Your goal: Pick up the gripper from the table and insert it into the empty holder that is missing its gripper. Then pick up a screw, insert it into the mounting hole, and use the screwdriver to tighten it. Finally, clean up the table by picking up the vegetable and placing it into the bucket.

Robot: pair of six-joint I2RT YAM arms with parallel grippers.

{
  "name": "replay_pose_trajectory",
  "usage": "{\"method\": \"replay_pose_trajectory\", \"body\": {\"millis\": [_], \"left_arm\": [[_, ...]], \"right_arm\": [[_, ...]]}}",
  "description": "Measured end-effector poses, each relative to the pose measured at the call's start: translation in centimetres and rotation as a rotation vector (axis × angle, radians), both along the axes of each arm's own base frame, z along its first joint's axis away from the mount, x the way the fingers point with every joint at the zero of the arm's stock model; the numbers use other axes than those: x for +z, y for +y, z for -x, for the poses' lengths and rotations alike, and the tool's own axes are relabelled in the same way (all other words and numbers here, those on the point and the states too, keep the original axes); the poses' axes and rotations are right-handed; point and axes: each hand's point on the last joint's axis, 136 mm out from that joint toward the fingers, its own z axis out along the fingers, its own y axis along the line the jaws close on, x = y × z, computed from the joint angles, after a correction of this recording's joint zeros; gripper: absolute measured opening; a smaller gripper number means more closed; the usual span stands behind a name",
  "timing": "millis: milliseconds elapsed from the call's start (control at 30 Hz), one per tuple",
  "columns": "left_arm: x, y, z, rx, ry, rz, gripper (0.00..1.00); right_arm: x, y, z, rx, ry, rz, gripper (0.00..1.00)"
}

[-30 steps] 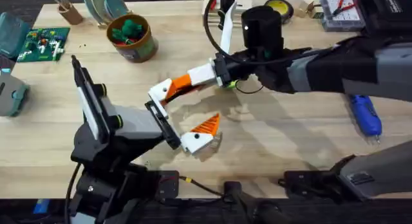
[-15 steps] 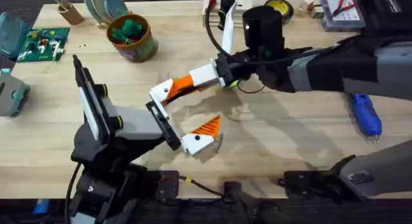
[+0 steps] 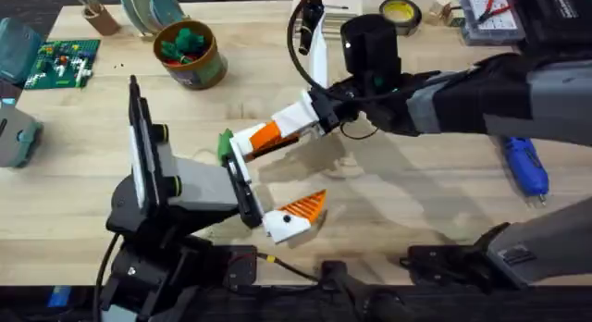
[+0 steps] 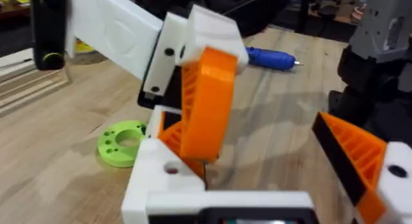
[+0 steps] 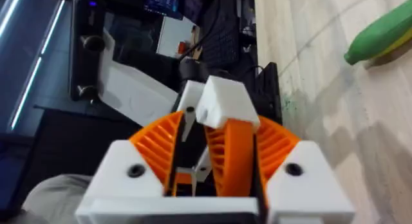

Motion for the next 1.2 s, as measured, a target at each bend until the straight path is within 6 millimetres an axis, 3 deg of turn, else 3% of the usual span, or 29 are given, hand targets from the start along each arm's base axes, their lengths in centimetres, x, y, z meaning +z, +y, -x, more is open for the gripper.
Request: {"method": "replay_pose_trajectory", "body": {"millis": [167,233,467,733,1067,1200], "left_arm": [[0.0,-0.2,0.5,-0.029,0.003,0.001,0.993],[0.0,-0.2,0.5,-0.031,0.003,0.001,0.993],[0.0,-0.2,0.5,-0.032,0.003,0.001,0.993],[0.0,-0.3,0.6,-0.035,0.003,0.002,0.994],[0.0,-0.3,0.6,-0.035,0.004,0.002,0.993],[0.0,-0.3,0.6,-0.035,0.004,0.002,0.993]], "right_arm": [[0.2,-0.2,-0.1,0.006,-0.003,-0.008,0.802],[0.2,-0.3,-0.3,-0.001,-0.005,-0.009,0.849],[-0.2,-0.6,-2.0,-0.078,-0.031,0.005,0.854],[-1.4,-0.6,-5.7,-0.264,-0.095,0.062,0.857],[-1.7,-3.3,-11.8,-0.494,-0.170,0.108,0.860],[-3.3,-4.9,-13.4,-0.572,-0.155,0.219,0.862]]}}
